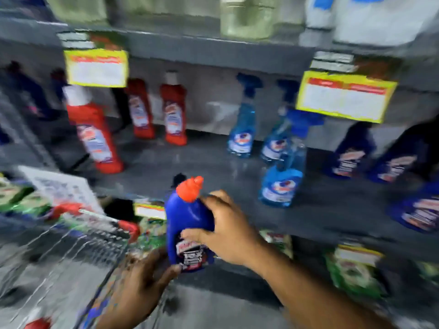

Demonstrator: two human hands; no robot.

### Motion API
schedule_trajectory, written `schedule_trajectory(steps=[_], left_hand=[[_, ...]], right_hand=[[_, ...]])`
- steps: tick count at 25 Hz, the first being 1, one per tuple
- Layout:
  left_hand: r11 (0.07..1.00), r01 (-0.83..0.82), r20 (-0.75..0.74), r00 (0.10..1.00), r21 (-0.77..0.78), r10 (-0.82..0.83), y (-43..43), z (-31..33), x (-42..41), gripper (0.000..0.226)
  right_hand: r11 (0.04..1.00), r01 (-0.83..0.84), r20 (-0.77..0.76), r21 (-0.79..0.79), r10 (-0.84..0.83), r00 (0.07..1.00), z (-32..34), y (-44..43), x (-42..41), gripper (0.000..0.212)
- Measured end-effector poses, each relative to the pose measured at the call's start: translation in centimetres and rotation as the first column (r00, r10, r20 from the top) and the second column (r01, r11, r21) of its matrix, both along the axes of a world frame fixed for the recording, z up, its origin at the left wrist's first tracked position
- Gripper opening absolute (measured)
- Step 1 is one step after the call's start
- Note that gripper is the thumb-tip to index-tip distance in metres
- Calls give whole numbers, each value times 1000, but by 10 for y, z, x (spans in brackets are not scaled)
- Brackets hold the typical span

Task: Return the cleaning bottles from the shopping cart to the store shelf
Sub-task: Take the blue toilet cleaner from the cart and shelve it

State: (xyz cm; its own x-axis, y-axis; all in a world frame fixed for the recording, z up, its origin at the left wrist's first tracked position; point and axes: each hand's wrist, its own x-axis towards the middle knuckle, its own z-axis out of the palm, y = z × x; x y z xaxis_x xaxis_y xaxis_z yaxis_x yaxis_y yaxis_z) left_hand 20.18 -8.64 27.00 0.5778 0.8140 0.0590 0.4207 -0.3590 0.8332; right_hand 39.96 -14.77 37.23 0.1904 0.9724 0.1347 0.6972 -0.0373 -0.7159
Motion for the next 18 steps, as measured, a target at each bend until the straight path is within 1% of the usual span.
schedule_trajectory(steps=[1, 2, 4, 6, 7, 9, 11, 15, 18], left_hand=[[995, 96, 3, 995, 29, -96, -11, 3, 35, 47], [982, 187, 31, 982, 27, -188, -21, 5, 73, 43], [941, 332, 56, 940, 61, -336, -46, 13, 152, 33], [914, 394, 49, 915, 98, -400, -65, 14, 227, 41], [905, 410, 54, 907, 112, -417, -73, 15, 260, 44], [889, 429, 35, 898, 164, -439, -82, 17, 312, 41], [877, 438, -4, 895, 199, -446, -90, 20, 353, 37], [871, 447, -120, 894, 202, -431, -88, 1, 403, 40], [899, 391, -166, 917, 195, -363, -85, -11, 415, 36]], right_hand=[[997, 78, 15, 27, -78, 997, 1, -29, 29, 57], [986, 159, 35, 57, -161, 986, 1, -55, 60, 56], [939, 328, 72, 105, -336, 939, 8, -100, 119, 55], [886, 446, 111, 128, -460, 881, 16, -133, 173, 53], [868, 472, 150, 151, -492, 857, 20, -143, 198, 53], [843, 505, 219, 188, -537, 815, 23, -152, 239, 53], [824, 539, 231, 175, -567, 791, 23, -156, 271, 55], [827, 552, 217, 110, -562, 799, 2, -155, 312, 55], [837, 537, 182, 110, -548, 817, -10, -151, 316, 61]])
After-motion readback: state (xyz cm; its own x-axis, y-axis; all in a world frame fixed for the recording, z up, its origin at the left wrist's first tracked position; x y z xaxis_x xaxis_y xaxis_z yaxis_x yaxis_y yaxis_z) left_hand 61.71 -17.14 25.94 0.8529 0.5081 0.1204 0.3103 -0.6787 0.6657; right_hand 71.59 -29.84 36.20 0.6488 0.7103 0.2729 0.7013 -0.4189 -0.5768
